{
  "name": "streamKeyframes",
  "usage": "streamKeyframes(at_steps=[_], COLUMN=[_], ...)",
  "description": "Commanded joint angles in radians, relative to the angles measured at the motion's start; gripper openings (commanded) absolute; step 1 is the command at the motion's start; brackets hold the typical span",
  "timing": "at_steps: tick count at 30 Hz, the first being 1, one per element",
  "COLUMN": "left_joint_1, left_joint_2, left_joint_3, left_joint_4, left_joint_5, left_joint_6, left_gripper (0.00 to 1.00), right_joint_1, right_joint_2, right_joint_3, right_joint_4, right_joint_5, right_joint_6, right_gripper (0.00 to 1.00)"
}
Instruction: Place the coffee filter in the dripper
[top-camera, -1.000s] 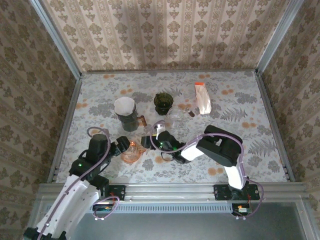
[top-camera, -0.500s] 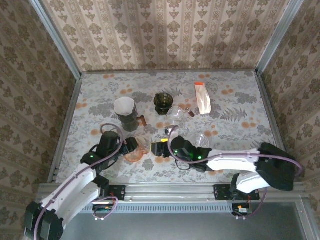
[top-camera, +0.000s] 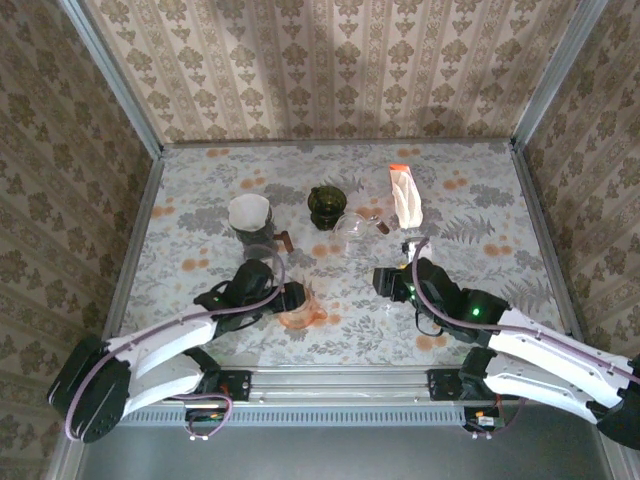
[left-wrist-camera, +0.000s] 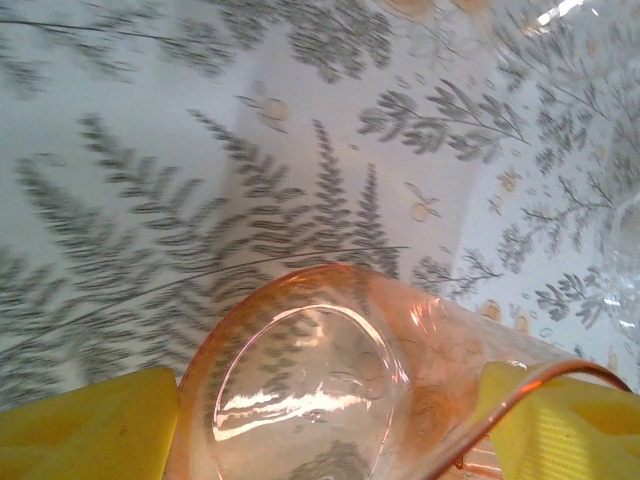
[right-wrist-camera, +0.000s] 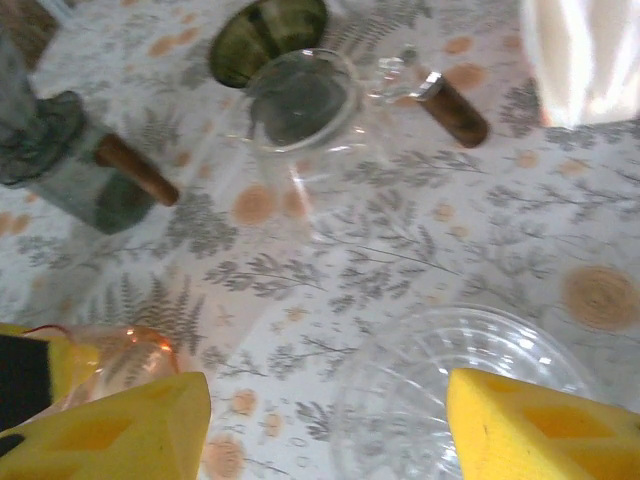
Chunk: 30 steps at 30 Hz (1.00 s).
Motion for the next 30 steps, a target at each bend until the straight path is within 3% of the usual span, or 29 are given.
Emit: streamKeyframes(at_steps=[1,6,11,15,21,30], left_joint_1=[-0.056,-0.102,-0.096,-0.084,-0.043,0.001], left_joint_2=[0.056,0.064,-0.103,-0.235,-0.349,-0.386], left_joint_3=[0.059,0.089,0.095,0.11,0.101,0.051], left_joint_4=[0.09,0.096,0.0,-0.098,-0.18,-0.157], left_joint_5=[0.036,0.053,-0.008,-0.046,-0.061,-0.027], left_joint_6=[0.026,0.016,0.018,0.032,0.045,0.01], left_gripper=[0.81,0.85,0.97,1.0,1.0,1.0], right_joint_1=[-0.029,-0.056,-0.093,-0.141,-0.155,-0.136], right_joint_2=[0.008,-0.004,-0.09,-0.136,-0.105,-0.06], right_joint_3=[0.027,0.001,-0.085,-0.157,-0.216,-0.213], right_joint_4=[-0.184,-0.261,-0.254,-0.195,-0.04,0.046], right_joint_5=[-0.01,-0.02,-0.057,-0.148,-0.284,-0.344], right_joint_6=[0.007,0.051,0.081,0.088,0.088,0.094], right_gripper=[0.67,0.71,0.8,0.82,0.81,0.71])
